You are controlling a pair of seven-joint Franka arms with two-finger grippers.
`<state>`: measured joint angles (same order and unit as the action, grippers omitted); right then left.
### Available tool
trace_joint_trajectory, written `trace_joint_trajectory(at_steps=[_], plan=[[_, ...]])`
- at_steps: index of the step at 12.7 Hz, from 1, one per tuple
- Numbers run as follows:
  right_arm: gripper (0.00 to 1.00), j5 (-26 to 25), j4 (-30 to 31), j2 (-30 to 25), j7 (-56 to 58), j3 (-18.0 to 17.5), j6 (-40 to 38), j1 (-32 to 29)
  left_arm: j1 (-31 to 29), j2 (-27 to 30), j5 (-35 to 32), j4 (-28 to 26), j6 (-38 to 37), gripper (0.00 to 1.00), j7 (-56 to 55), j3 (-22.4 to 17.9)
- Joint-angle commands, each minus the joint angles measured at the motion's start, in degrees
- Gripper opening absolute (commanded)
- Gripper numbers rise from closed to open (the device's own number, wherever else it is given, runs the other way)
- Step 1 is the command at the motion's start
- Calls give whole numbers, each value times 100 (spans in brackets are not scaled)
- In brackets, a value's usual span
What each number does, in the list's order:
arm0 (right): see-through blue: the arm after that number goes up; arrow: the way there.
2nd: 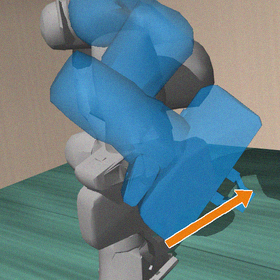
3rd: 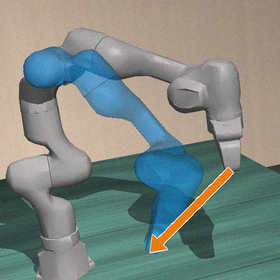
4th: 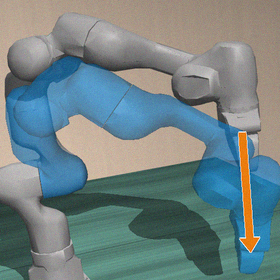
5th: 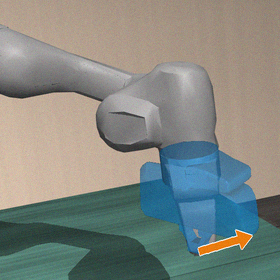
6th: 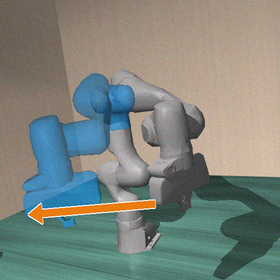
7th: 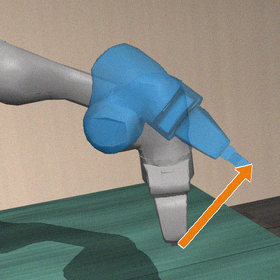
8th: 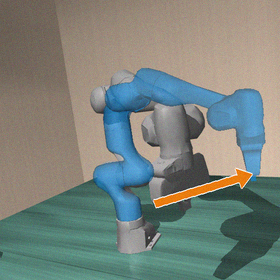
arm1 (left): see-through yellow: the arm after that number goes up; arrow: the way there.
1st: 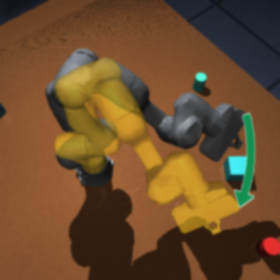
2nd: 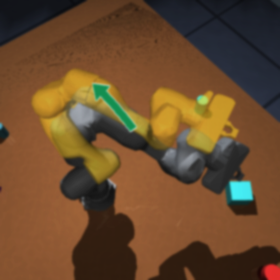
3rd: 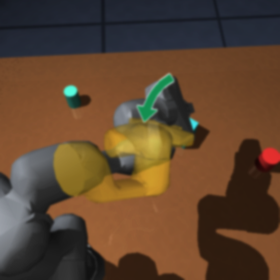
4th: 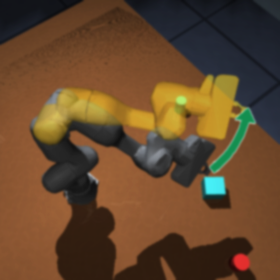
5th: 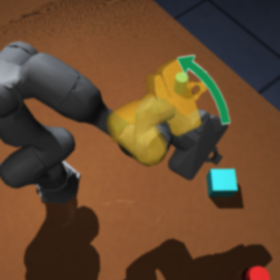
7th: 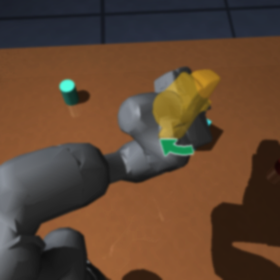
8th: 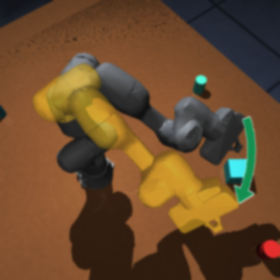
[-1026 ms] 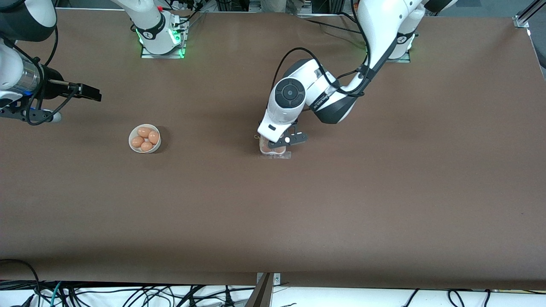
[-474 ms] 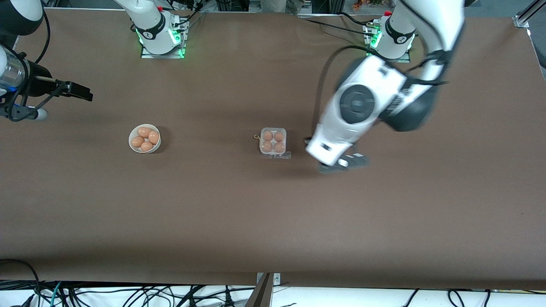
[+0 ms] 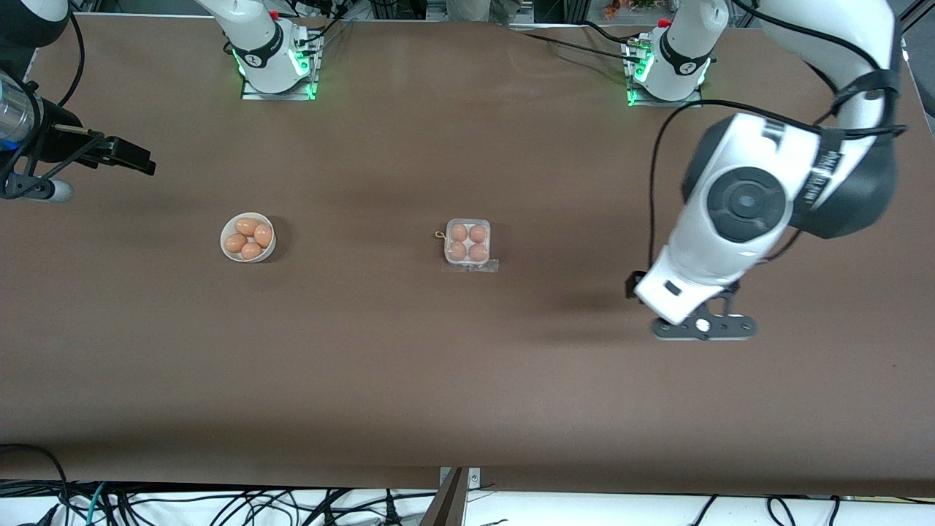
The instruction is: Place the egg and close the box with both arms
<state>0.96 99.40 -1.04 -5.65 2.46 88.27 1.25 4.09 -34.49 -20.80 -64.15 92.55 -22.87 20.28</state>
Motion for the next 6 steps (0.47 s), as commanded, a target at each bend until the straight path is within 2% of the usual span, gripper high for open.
trace_joint_trajectory(at_steps=[1, 3, 5, 6], plan=[[100, 36, -17, -107, 160, -157, -20, -134, -372, 100, -153, 60, -114, 100, 658, 64], [100, 62, -17, -169, 511, -175, -20, -134, -784, 178, -126, 87, -105, 100, 1203, 125], [100, 45, -17, -186, 556, -167, -11, -134, -962, 380, -4, 0, -88, 100, 1774, 20], [100, 62, -17, -221, 660, -175, -3, -134, -1023, 616, 292, -114, -53, 100, 2012, -180]])
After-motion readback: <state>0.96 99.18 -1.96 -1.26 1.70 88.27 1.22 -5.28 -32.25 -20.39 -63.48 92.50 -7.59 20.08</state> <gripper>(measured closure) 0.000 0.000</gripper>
